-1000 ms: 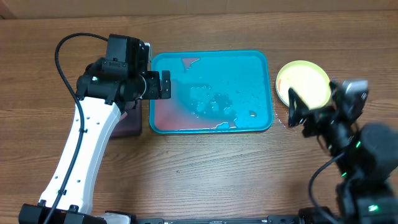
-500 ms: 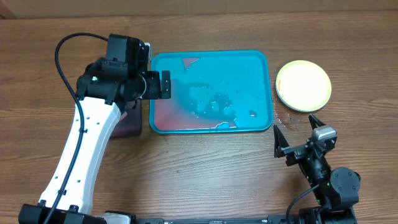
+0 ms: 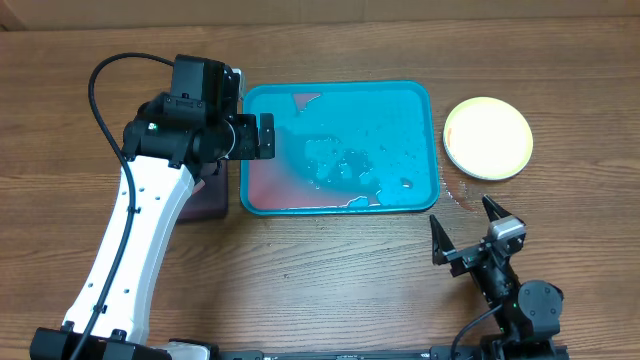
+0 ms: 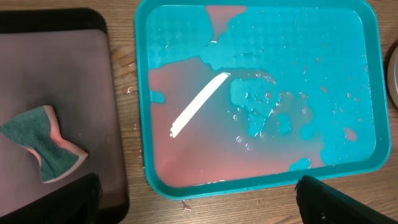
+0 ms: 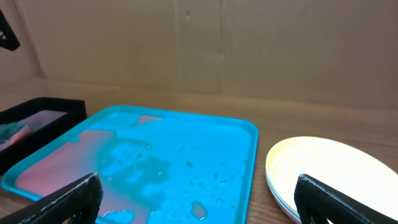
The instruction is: Clean dirty plates on tray and stack at the side
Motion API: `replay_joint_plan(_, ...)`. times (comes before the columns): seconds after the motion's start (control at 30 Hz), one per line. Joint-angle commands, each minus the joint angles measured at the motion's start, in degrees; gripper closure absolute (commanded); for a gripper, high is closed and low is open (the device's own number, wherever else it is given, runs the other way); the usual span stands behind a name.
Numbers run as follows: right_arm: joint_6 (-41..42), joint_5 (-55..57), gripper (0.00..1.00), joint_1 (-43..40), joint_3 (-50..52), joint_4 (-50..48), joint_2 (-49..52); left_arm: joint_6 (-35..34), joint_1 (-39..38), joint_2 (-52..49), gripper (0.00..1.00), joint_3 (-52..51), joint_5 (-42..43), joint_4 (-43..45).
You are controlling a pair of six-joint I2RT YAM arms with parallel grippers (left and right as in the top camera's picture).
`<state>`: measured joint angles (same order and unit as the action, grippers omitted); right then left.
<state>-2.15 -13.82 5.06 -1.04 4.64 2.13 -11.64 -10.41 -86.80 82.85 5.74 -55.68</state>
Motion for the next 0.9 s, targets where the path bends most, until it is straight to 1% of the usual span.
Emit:
replay_joint_plan(0.0, -0.90, -1.51, 0.00, 0.07, 0.59, -1.44, -2.01, -0.17, -0.13, -0.31, 0.00, 0.87, -0.37, 0.24)
replay_joint_plan(0.57, -0.92, -0.15, 0.00, 0.07, 0.59, -1.44, -2.01, -0.17, -0.13, -0.31, 0.00, 0.87, -0.37, 0.22)
replay_joint_plan(0.77, -1.36, 0.96, 0.00, 0.02, 0.61, -4.20, -2.01, -0.17, -0.11, -0.31, 0.00, 0.87, -0.37, 0.22)
replay_joint_plan(0.87, -1.31, 1.09, 0.00, 0.02, 0.61, -3.30, -2.01, -0.15, -0.11, -0.33, 0.00, 0.87, -0.37, 0.24)
